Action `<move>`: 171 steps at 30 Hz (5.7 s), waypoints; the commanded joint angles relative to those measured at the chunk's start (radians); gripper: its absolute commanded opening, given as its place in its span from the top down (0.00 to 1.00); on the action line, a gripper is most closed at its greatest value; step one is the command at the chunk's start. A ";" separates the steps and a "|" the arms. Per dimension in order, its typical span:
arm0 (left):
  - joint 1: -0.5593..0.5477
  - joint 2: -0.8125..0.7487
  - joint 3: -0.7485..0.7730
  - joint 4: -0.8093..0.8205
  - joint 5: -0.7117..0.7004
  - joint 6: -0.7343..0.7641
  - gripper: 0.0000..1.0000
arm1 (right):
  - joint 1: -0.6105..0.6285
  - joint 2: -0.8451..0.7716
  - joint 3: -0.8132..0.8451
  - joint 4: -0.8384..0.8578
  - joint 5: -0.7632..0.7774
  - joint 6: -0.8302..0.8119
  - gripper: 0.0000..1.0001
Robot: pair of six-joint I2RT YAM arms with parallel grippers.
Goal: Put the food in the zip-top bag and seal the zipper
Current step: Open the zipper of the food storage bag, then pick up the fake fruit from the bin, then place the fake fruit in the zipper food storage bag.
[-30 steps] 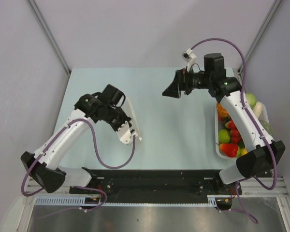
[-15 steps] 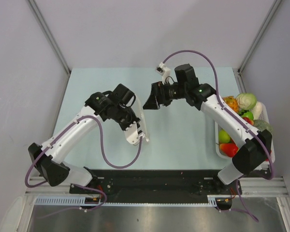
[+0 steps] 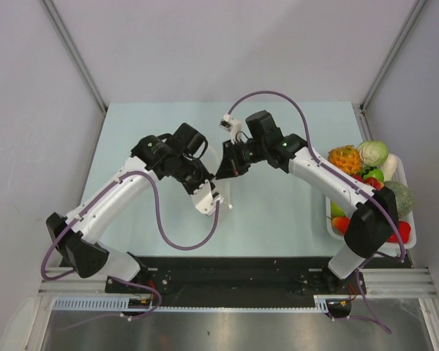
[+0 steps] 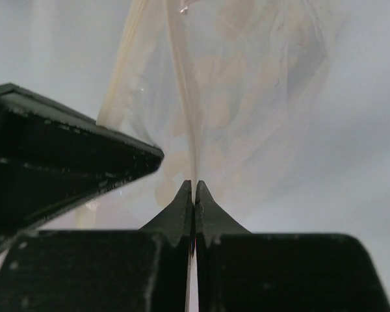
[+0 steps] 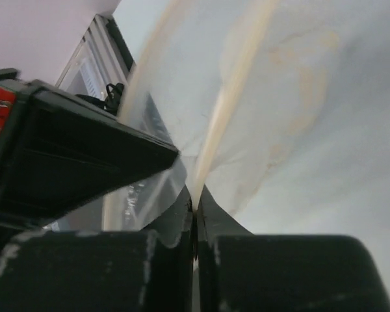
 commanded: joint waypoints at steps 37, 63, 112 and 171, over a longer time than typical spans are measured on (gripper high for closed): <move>0.197 -0.172 -0.198 0.695 -0.074 -2.135 0.33 | -0.046 -0.247 -0.357 0.550 0.221 0.526 1.00; 0.220 -0.190 -0.179 0.396 -0.109 -2.039 1.00 | -0.150 -0.180 -0.400 0.347 0.162 0.181 0.86; 0.139 0.017 -0.256 0.666 0.049 -2.143 1.00 | -1.028 -0.422 -0.153 -0.764 0.553 -1.020 0.00; 0.142 0.005 -0.198 0.698 0.152 -2.149 1.00 | -0.755 -0.439 0.447 -0.664 -0.120 -0.590 1.00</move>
